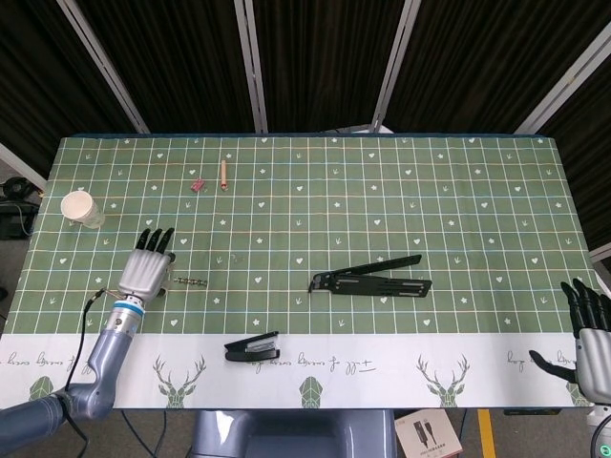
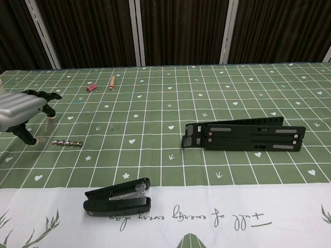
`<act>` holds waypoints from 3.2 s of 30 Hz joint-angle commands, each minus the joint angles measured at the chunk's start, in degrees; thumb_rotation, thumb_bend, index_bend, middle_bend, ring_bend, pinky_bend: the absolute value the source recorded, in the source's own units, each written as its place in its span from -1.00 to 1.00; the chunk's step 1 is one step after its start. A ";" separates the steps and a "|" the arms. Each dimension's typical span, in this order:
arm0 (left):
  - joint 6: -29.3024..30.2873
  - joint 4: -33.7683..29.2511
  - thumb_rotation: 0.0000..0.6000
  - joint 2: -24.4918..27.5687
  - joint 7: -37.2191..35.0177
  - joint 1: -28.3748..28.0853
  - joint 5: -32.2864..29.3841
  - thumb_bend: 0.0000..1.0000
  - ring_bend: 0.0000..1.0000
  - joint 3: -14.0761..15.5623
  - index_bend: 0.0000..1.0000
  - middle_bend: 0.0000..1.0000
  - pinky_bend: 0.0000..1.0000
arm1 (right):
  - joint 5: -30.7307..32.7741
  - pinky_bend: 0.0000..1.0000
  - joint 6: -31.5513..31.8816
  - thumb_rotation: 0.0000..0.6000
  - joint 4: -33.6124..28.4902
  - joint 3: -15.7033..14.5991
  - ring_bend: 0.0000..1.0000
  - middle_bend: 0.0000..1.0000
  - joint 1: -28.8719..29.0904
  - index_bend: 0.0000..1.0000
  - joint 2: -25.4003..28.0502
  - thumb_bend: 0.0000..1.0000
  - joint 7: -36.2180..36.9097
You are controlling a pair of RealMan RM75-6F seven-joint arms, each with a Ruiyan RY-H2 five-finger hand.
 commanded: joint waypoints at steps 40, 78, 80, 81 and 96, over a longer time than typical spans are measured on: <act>-0.30 3.24 1.00 -4.37 4.46 -2.45 -5.95 -0.38 -1.00 1.36 0.00 -1.00 -1.00 | 0.33 -1.00 -0.54 1.00 -0.56 0.24 -1.00 -1.00 -0.06 -0.89 0.22 -0.97 0.66; 3.48 4.29 1.00 3.01 16.11 -11.13 13.97 -0.22 -1.00 5.42 0.21 -1.00 -1.00 | 0.56 -1.00 -0.89 1.00 -0.59 0.37 -1.00 -1.00 -0.05 -0.89 0.44 -0.97 1.24; 2.69 5.02 1.00 2.16 16.40 -12.56 15.31 -0.22 -1.00 5.22 0.21 -1.00 -1.00 | 0.74 -1.00 -1.24 1.00 -0.49 0.43 -1.00 -1.00 0.09 -0.89 0.44 -0.97 1.47; 2.43 5.43 1.00 1.84 16.62 -13.00 15.65 -0.22 -1.00 5.13 0.21 -1.00 -1.00 | 0.78 -1.00 -1.34 1.00 -0.43 0.46 -1.00 -1.00 0.15 -0.89 0.45 -0.97 1.53; 1.64 8.73 1.00 0.93 19.04 -16.45 22.48 -0.21 -1.00 6.52 0.21 -1.00 -1.00 | 1.07 -1.00 -1.79 1.00 -0.21 0.63 -1.00 -1.00 0.44 -0.89 0.39 -0.97 1.95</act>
